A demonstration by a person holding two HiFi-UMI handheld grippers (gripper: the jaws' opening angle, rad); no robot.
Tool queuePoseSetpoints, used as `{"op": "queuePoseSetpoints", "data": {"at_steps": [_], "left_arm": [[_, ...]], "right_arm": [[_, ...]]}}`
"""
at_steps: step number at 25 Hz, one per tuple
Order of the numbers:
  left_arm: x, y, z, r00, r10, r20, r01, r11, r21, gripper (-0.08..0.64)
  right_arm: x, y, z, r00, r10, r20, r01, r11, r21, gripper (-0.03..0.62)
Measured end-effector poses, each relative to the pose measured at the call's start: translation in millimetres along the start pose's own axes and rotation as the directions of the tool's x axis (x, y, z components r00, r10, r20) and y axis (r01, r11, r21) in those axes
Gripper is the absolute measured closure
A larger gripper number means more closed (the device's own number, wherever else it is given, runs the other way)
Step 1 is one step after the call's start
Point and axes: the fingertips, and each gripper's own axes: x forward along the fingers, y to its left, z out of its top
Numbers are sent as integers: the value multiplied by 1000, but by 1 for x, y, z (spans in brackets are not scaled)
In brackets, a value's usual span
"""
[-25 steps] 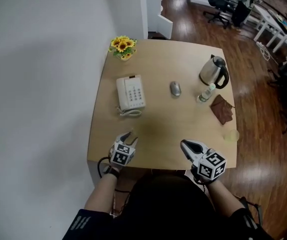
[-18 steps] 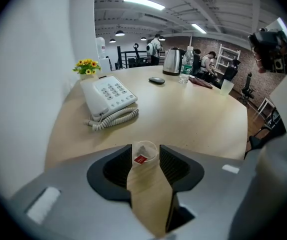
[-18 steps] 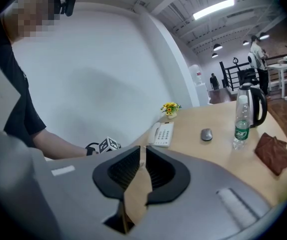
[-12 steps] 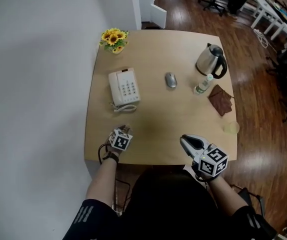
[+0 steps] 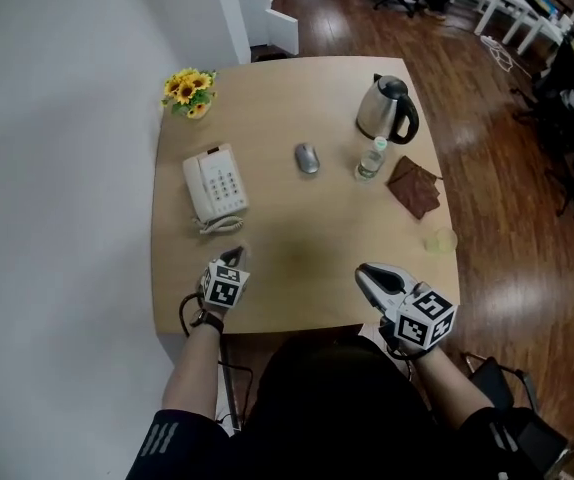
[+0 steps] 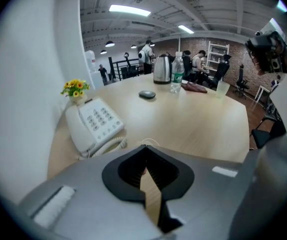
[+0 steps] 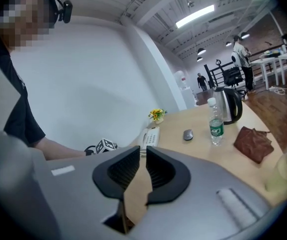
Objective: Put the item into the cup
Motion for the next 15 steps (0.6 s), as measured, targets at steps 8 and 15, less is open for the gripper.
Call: {"op": "queuePoseSetpoints", "data": {"at_steps": [8,15], "left_arm": [[13,-97,167,968,-142,205,100,974,202,565],[39,-248,270,900,-368,234,259,883,392,565]], "right_arm": [[-59,-57,12,993,-86,86,84,996,31,543],[-127,-110,2,969,-200,143,187,978,96,543]]}}
